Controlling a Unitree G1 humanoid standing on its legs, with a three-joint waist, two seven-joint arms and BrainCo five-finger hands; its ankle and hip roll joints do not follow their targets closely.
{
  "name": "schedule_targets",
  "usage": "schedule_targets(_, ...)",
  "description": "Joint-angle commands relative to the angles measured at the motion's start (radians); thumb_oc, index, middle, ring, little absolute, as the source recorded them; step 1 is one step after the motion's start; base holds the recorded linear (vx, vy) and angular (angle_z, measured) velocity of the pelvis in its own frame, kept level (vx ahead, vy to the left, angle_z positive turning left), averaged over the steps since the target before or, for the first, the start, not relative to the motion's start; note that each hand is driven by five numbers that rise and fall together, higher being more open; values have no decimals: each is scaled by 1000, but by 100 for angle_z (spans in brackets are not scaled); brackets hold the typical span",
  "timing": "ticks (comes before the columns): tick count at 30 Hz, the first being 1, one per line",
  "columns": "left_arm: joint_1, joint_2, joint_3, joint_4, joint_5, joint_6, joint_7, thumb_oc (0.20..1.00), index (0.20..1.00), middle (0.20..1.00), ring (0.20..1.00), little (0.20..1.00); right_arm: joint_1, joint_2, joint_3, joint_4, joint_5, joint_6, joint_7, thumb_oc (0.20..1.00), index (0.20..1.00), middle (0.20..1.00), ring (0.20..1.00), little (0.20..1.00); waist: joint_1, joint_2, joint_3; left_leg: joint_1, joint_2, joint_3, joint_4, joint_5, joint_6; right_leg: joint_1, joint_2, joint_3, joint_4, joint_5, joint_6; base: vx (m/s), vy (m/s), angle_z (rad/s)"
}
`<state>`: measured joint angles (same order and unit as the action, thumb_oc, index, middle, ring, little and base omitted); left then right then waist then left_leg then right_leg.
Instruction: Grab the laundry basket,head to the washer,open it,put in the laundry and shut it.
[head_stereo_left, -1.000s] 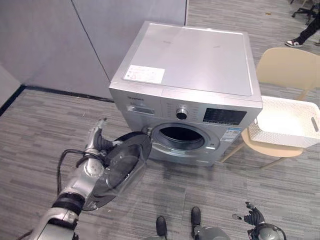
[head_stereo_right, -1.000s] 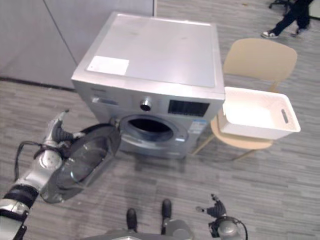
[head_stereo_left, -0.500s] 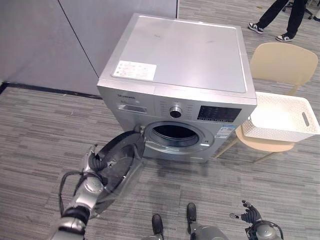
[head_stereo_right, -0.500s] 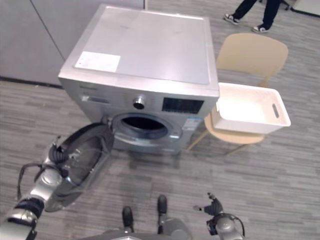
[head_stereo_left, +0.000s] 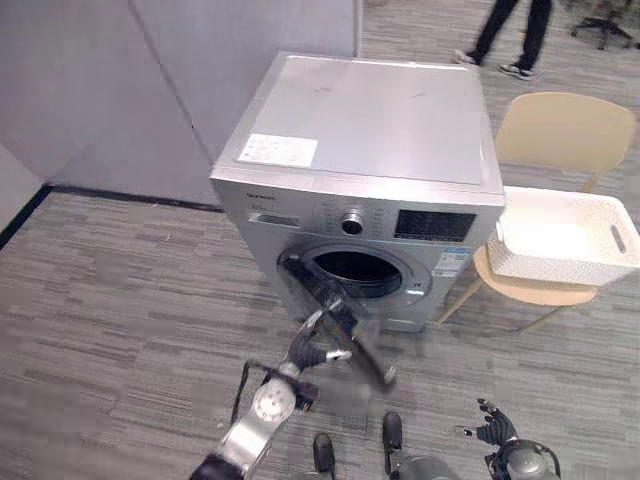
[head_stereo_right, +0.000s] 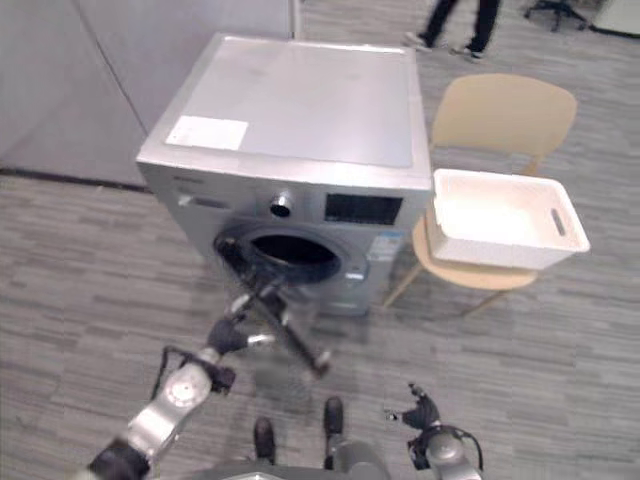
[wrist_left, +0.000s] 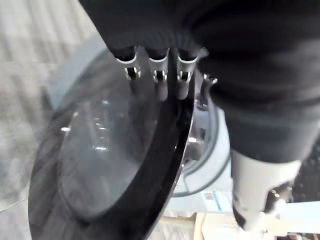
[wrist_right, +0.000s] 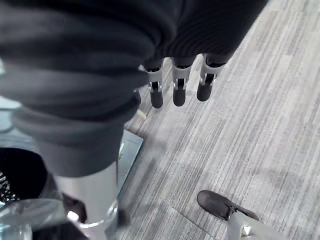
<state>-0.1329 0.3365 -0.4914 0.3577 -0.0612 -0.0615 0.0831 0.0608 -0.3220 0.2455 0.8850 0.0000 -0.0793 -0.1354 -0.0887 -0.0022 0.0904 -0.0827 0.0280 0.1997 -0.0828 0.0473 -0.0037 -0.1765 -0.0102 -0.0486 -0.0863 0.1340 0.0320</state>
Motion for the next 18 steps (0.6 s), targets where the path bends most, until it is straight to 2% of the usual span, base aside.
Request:
schedule_targets(1, -194, -22, 28, 169, 97, -33, 86, 1000, 1000, 1000, 1000, 1000, -44, -14, 9, 11, -23, -3, -35, 1000, 1000, 1000, 1000, 1000, -59, -10, 23, -47, 33, -7, -4, -14, -43, 36, -11, 54, 58, -164, 78, -56, 20, -55)
schedule_targets(3, -323, -10, 8, 353, 137, -17, 134, 1000, 1000, 1000, 1000, 1000, -59, -31, 30, 40, -21, -2, -42, 1000, 1000, 1000, 1000, 1000, -83, -5, 27, -68, 40, 8, -4, -10, -44, -3, -5, 70, 67, -156, 80, -54, 16, -39)
schedule_targets(4, -325, -10, 8, 354, 137, -18, 134, 1000, 1000, 1000, 1000, 1000, -60, -31, 30, 40, -21, -2, -42, 1000, 1000, 1000, 1000, 1000, -83, -4, 24, -72, 40, 9, -4, -8, -44, -7, -5, 71, 67, -154, 80, -103, -2, -45)
schedule_targets(5, -469, 16, -2, 562, 137, -5, 159, 1000, 1000, 1000, 1000, 1000, -71, -49, 50, 45, -9, -4, -43, 1000, 1000, 1000, 1000, 1000, -112, -6, 34, -106, 49, 20, -4, 2, -48, -61, 4, 82, 80, -142, 84, -126, -31, -52)
schedule_targets(6, -573, 64, 0, 683, 133, 0, 167, 1000, 1000, 1000, 1000, 1000, -63, -64, 61, 49, -3, -11, -41, 1000, 1000, 1000, 1000, 1000, -127, -7, 32, -139, 55, 29, -4, 13, -50, -99, 6, 83, 85, -131, 87, -124, -31, -53)
schedule_targets(8, -605, 76, 7, 712, 120, -6, 172, 1000, 1000, 1000, 1000, 1000, -56, -66, 62, 45, 2, -18, -43, 1000, 1000, 1000, 1000, 1000, -129, -7, 30, -153, 57, 29, -4, 17, -52, -111, 5, 81, 84, -127, 89, -39, -25, -43)
schedule_targets(10, -616, 82, 17, 715, 104, -12, 175, 1000, 1000, 1000, 1000, 1000, -47, -63, 60, 51, 10, -22, -44, 1000, 1000, 1000, 1000, 1000, -129, -7, 27, -161, 59, 31, -4, 20, -53, -119, 4, 77, 85, -126, 90, 10, -28, -13)
schedule_targets(15, -487, 67, 39, 554, 72, -41, 173, 1000, 1000, 1000, 1000, 1000, -15, -47, 26, 72, 28, -34, -48, 1000, 1000, 1000, 1000, 1000, -109, -8, 19, -140, 55, 14, -4, 19, -53, -89, -1, 61, 88, -141, 83, 51, -17, 9)
schedule_targets(16, -285, 72, 103, 348, 22, -53, 138, 1000, 1000, 1000, 1000, 1000, -2, -35, -8, 65, 33, -30, -47, 1000, 1000, 1000, 1000, 1000, -84, -5, 14, -110, 47, 1, -4, 11, -52, -46, -3, 49, 84, -157, 78, 83, -13, 27)
schedule_targets(18, -118, 74, 157, 227, -11, -57, 103, 1000, 1000, 1000, 1000, 1000, -2, -25, -29, 70, 27, -24, -44, 1000, 1000, 1000, 1000, 1000, -61, -4, 8, -84, 41, -8, -4, 3, -51, -10, -4, 42, 79, -165, 74, 85, -15, 31)
